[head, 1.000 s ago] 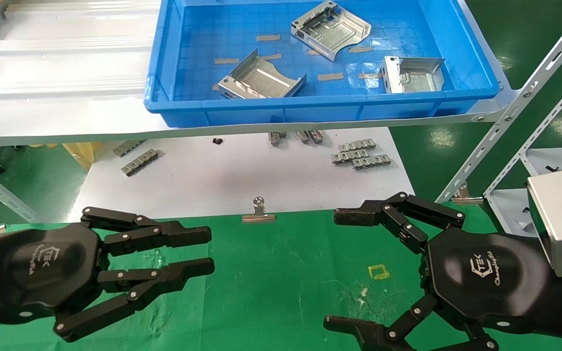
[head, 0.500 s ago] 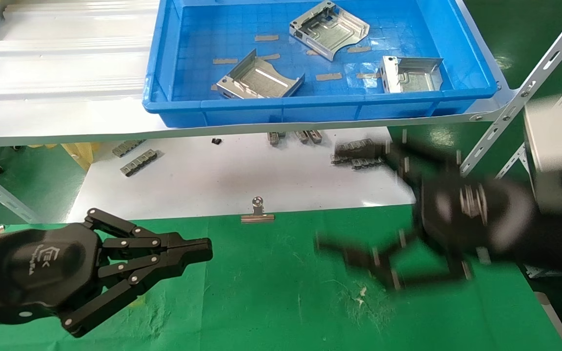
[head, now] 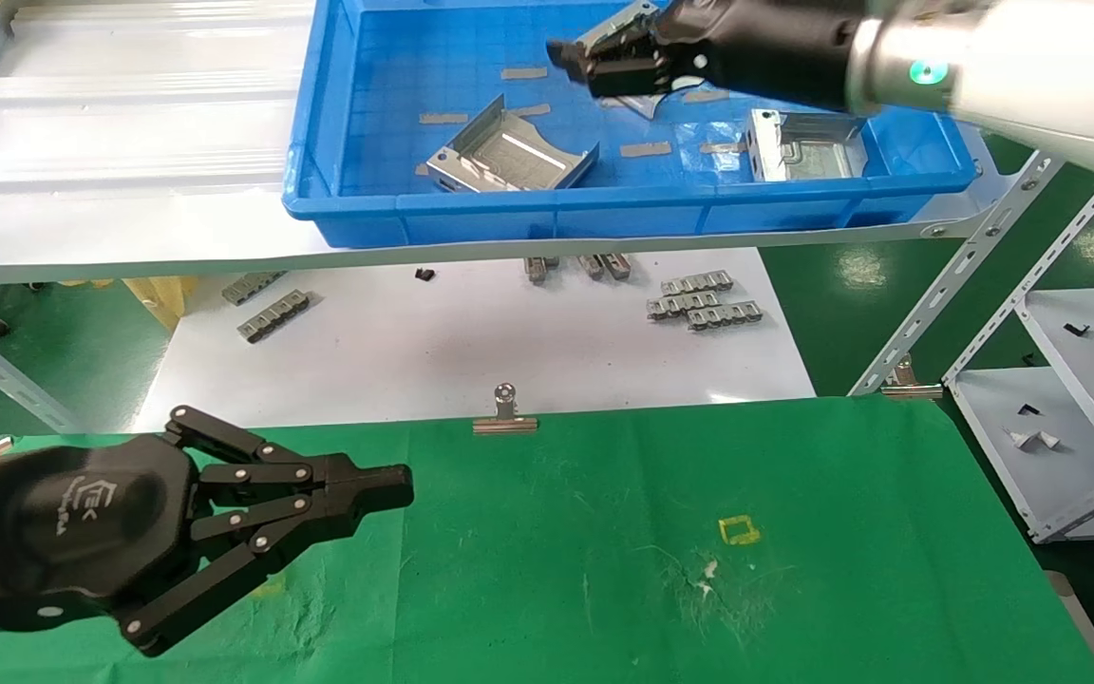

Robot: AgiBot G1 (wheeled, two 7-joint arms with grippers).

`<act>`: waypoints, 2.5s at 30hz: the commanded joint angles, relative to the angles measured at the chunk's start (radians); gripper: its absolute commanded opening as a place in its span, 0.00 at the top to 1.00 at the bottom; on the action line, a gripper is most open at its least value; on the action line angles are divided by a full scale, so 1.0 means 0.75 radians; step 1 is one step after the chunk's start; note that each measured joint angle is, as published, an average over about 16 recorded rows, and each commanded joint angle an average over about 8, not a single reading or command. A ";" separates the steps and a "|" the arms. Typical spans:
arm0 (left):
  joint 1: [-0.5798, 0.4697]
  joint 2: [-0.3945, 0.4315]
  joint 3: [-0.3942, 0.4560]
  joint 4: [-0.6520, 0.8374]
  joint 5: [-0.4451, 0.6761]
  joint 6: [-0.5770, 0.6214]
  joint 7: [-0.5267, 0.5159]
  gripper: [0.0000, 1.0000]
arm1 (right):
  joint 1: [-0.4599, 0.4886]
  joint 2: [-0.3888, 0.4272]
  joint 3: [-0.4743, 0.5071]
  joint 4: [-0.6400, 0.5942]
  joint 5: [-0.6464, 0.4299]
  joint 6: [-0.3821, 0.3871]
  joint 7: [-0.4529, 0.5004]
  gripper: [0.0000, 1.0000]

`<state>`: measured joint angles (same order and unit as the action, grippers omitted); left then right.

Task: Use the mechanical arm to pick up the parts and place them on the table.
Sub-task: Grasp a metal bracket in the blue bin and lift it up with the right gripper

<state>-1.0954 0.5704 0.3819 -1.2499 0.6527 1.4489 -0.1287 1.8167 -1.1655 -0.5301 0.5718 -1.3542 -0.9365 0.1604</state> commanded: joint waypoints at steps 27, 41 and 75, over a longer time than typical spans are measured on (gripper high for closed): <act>0.000 0.000 0.000 0.000 0.000 0.000 0.000 0.00 | 0.145 -0.270 -0.330 -0.393 -0.123 0.378 0.188 1.00; 0.000 0.000 0.000 0.000 0.000 0.000 0.000 0.00 | 0.131 -0.268 -0.487 -0.339 -0.055 0.454 0.313 1.00; 0.000 0.000 0.000 0.000 0.000 0.000 0.000 0.00 | 0.280 0.108 -0.425 -0.176 0.336 -0.350 -0.269 1.00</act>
<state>-1.0955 0.5703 0.3821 -1.2499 0.6525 1.4488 -0.1285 2.0244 -1.0947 -0.8565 0.4244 -1.1074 -1.2028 -0.0378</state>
